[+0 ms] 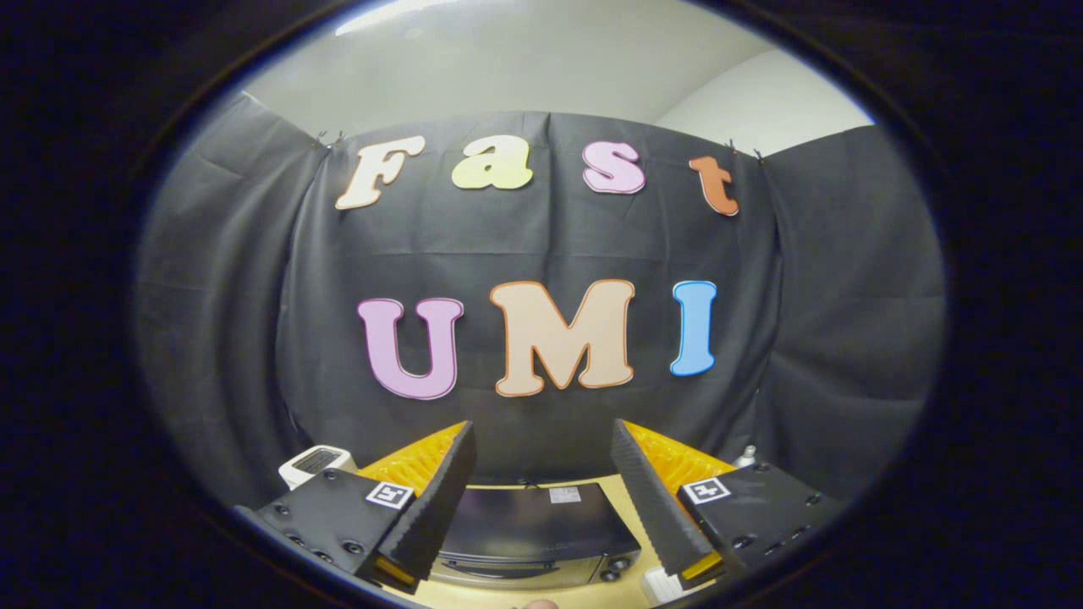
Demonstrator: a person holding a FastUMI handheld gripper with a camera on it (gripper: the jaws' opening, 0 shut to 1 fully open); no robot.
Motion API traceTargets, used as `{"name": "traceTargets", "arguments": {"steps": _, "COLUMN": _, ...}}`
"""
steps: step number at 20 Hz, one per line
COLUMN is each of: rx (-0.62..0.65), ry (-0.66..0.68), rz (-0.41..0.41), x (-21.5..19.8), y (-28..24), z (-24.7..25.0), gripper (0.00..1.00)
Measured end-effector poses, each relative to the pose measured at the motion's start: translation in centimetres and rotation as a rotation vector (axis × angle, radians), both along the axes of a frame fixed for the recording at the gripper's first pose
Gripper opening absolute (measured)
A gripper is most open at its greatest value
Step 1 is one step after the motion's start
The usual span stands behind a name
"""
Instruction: Open the toaster oven, put the food inside, and close the toaster oven door.
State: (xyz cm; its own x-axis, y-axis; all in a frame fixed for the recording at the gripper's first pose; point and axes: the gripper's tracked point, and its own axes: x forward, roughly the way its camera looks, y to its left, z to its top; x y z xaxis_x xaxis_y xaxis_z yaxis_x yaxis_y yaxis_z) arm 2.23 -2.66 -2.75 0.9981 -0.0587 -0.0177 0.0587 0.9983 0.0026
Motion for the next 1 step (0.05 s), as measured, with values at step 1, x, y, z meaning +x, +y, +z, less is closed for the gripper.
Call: {"name": "traceTargets", "arguments": {"steps": 1, "rx": 0.006, "ry": -0.002, "rz": -0.002, "x": 0.05, "y": -0.37, "z": 0.08, "gripper": 0.99}}
